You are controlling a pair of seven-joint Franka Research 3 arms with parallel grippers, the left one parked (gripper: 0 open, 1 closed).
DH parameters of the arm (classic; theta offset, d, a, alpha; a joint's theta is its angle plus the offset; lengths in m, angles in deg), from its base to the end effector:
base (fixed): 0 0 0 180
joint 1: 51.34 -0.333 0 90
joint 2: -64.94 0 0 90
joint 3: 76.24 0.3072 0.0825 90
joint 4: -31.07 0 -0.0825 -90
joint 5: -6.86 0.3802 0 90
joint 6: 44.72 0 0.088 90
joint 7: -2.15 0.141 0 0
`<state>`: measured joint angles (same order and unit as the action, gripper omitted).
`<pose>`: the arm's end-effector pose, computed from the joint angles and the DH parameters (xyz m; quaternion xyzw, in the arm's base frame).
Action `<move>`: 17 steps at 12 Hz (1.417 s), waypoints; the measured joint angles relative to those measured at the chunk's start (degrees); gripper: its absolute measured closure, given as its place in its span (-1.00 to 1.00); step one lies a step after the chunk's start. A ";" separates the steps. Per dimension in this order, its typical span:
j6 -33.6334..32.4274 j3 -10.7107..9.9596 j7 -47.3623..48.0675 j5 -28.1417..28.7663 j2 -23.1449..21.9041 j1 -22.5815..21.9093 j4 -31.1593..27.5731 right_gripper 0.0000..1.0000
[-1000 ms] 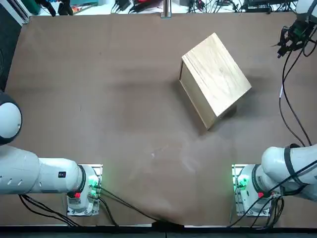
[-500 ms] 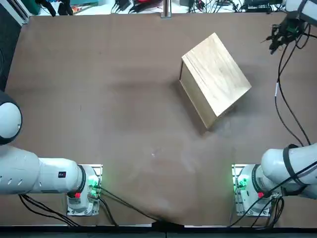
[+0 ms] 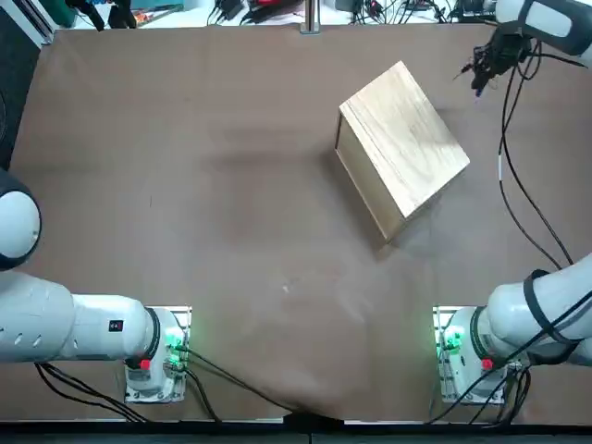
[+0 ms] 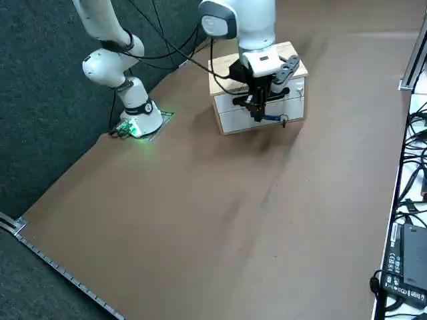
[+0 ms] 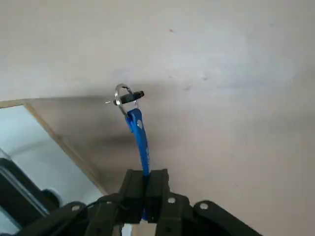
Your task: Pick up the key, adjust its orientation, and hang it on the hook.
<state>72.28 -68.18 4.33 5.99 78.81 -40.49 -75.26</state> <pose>0.6029 -0.0336 0.3472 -0.9987 0.0413 0.0266 0.0103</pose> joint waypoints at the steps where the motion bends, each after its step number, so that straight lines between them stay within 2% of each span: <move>1: 0.00 0.02 -0.75 0.00 0.73 -0.89 0.65 0.91; 13: 4.24 0.29 -19.68 0.00 5.33 -6.78 2.95 0.91; 17: 6.29 1.57 -25.44 0.00 7.47 -6.82 3.07 0.91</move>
<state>78.57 -66.61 -21.11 5.99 86.28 -47.31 -72.19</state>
